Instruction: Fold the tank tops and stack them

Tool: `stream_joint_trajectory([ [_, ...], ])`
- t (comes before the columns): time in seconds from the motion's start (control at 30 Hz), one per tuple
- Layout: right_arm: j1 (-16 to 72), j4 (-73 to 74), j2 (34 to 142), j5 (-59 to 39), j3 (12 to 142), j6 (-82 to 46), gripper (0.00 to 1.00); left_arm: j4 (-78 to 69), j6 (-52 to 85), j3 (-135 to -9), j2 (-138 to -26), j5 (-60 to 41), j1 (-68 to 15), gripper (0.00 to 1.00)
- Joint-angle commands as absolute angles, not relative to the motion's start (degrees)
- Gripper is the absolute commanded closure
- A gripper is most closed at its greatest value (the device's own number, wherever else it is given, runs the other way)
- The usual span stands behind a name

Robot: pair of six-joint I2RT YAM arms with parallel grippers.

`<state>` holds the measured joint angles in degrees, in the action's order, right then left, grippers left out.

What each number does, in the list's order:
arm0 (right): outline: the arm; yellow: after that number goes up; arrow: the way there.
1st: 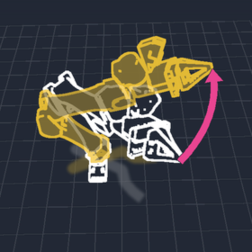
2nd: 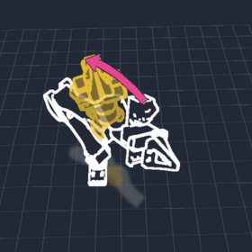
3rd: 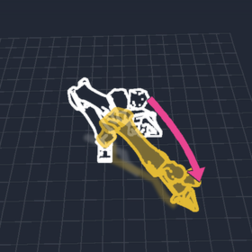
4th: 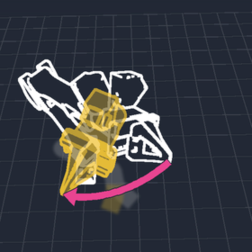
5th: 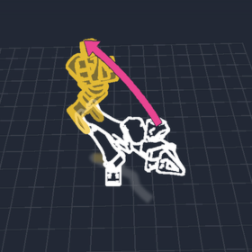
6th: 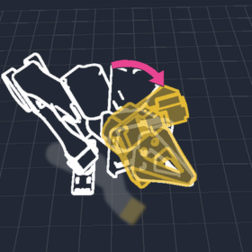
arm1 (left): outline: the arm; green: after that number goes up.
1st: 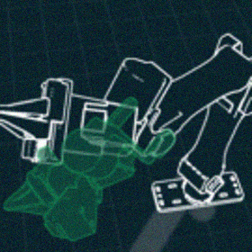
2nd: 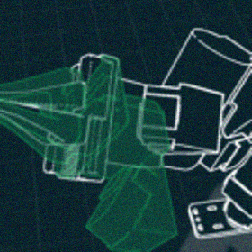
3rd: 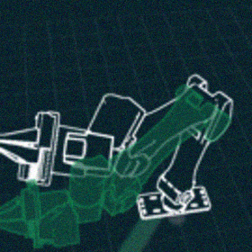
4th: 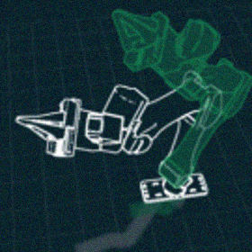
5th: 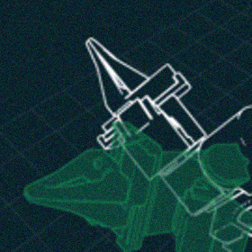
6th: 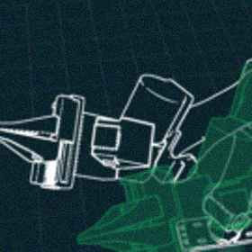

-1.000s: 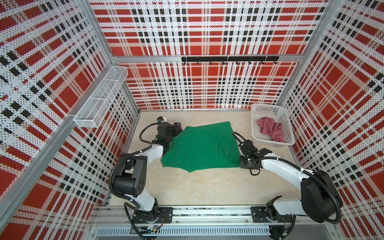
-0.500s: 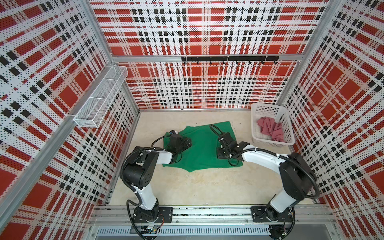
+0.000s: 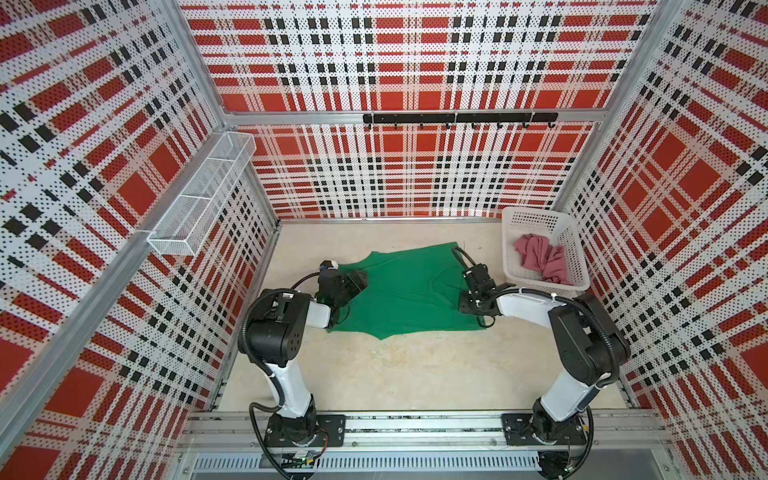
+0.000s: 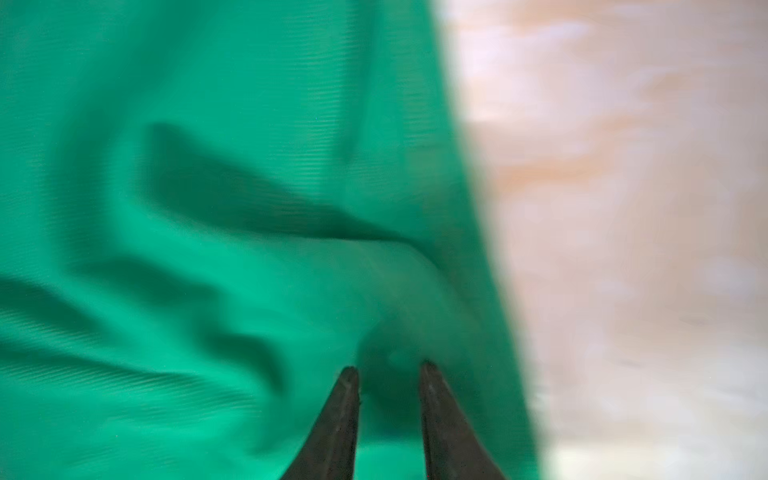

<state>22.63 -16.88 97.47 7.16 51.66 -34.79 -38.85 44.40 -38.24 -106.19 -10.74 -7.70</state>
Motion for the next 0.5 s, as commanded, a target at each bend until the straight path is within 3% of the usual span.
stream_joint_trajectory([
  [0.0,19.9,-18.5,94.2,10.0,50.0,-33.1,0.68,-32.7,44.0,-35.6,-110.9,-9.8,-6.4,0.16],
  [0.3,20.1,-21.8,86.3,6.9,51.9,-29.2,0.65,-33.0,42.0,-36.0,-109.3,-13.1,-6.3,0.16],
  [0.47,21.3,-18.2,88.5,2.7,55.7,-28.1,0.65,-25.7,37.5,-40.0,-104.5,-13.3,-7.6,0.15],
])
